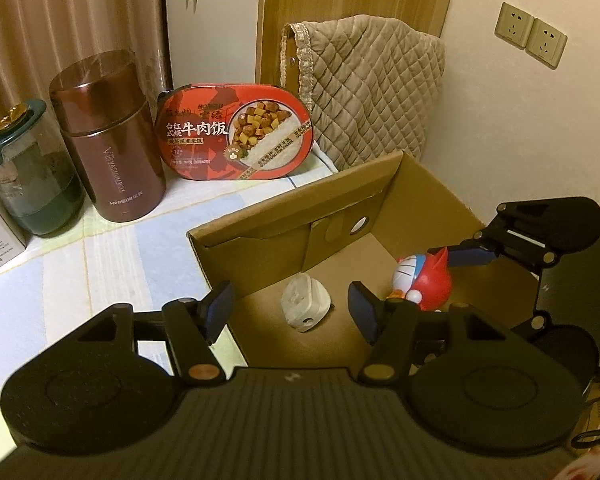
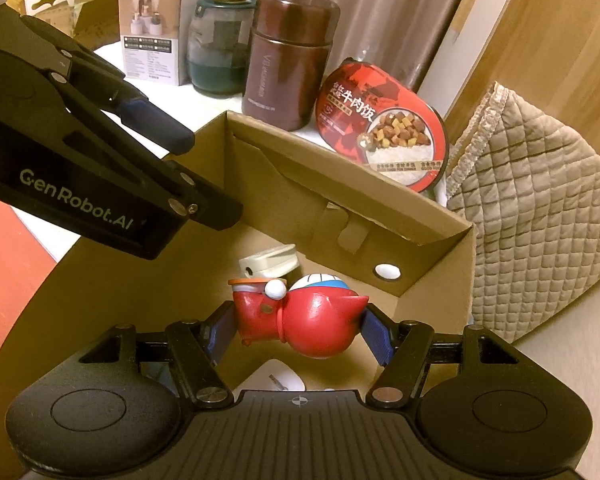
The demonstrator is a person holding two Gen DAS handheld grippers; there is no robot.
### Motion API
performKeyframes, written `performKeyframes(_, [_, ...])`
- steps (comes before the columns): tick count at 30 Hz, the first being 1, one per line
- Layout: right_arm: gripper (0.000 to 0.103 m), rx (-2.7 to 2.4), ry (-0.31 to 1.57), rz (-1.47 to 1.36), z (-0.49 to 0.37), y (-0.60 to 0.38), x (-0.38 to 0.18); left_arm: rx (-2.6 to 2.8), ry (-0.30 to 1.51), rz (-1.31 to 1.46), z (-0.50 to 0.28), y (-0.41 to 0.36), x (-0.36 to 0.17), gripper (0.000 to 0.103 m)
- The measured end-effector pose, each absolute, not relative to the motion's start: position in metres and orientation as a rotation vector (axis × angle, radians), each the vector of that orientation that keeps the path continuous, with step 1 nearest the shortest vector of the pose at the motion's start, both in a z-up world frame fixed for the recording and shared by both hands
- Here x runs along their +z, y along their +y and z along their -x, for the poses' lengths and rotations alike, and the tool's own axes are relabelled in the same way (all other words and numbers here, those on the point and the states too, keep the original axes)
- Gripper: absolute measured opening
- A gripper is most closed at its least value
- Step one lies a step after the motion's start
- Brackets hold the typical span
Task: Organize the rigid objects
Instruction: 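Open the right tool to release the red toy into the box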
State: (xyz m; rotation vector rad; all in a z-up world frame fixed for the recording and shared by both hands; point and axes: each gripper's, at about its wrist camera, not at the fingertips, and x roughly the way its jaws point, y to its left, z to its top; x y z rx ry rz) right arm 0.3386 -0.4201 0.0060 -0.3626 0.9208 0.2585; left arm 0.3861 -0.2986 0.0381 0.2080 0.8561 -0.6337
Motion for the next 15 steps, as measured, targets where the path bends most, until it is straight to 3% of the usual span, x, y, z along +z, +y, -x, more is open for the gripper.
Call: performKeyframes(15, [0.064, 0.268, 0.924, 0.359, -0.3417, -0.4162, 0.004, -0.632, 0.842, -0.194, -0.387, -0.2915, 0.0393, 0.058])
